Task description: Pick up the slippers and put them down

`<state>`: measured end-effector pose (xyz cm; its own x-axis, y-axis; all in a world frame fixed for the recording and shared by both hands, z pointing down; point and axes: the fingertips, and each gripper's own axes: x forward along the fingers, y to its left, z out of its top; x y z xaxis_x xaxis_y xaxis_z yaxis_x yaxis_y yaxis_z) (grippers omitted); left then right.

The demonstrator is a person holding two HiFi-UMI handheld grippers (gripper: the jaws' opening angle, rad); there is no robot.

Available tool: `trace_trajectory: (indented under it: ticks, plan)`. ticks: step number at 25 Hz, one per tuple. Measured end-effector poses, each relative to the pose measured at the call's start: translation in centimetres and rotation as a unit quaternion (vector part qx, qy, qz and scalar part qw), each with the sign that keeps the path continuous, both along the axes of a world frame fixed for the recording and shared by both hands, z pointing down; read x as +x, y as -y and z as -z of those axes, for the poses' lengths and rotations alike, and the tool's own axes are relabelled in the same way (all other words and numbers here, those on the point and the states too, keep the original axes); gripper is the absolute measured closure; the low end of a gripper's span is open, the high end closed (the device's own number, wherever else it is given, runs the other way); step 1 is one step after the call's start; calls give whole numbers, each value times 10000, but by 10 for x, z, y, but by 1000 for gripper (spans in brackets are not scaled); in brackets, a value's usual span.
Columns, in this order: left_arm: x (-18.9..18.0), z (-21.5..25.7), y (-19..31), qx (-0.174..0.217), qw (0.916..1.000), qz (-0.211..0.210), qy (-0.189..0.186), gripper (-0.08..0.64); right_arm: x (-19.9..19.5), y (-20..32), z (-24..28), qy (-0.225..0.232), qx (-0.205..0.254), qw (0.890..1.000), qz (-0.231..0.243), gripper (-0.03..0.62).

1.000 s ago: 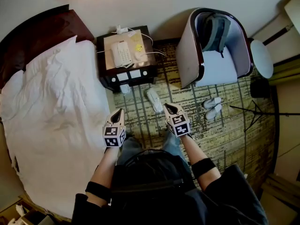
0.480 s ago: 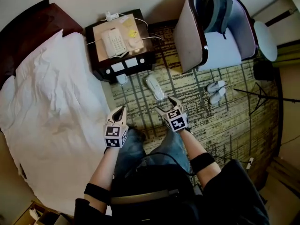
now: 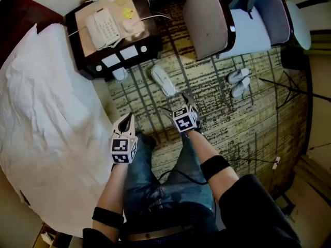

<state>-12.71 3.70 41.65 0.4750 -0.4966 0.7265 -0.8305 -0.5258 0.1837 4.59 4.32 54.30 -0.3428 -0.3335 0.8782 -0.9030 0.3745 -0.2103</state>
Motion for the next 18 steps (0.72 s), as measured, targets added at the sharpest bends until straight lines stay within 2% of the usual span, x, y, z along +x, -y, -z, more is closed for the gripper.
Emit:
trace_trajectory:
  ticks: [9,18]
  plan:
    - [26,-167,14,-34,9999,158,17,560,6,9,-181,-131,-446,9989,78,67]
    - [48,-359,28,-70,9995,304,-66,560,16,5,-373,-238,-611,9976,220,66]
